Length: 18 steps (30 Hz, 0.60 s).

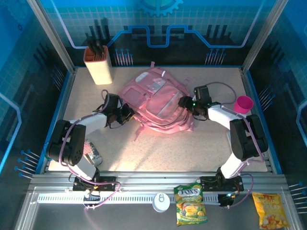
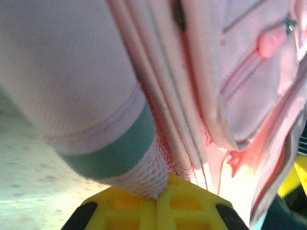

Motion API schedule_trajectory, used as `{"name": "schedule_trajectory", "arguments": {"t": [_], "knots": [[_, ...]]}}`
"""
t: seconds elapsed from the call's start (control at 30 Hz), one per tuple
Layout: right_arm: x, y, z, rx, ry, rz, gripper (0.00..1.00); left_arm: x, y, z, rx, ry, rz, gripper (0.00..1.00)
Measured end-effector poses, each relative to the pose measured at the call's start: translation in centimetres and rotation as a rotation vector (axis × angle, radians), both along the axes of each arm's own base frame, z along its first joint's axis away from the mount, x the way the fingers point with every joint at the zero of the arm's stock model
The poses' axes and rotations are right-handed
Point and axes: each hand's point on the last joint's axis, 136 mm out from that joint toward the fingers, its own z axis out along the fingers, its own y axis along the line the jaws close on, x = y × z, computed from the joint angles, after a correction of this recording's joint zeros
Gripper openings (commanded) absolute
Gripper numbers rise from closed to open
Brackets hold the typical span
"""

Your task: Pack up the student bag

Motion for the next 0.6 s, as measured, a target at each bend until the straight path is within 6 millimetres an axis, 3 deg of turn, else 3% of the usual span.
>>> {"name": "schedule_trajectory", "arguments": {"t": [0.17, 0.27, 0.4, 0.5, 0.6], "knots": [[1.2, -2.5, 0.7, -0.076, -0.027, -0.023, 0.73, -0.2, -2.8, 0.7, -0.017, -0.006, -0.056, 0.0], [0.0, -3.2, 1.7, -0.131, -0.021, -0.016, 0.76, -0.4, -3.7, 0.4, -0.026, 0.012, -0.073, 0.0], [-1.9, -4.3, 5.2, -0.195, -0.065, -0.036, 0.76, -0.5, -4.2, 0.3, -0.03, 0.017, -0.084, 0.0], [-3.8, -3.7, 7.3, -0.232, -0.106, -0.026, 0.76, -0.5, -4.3, 0.4, -0.036, 0.02, -0.078, 0.0], [-6.2, -1.3, 7.7, -0.263, -0.111, 0.039, 0.74, -0.5, -4.3, 0.4, -0.04, 0.026, -0.073, 0.0]]}}
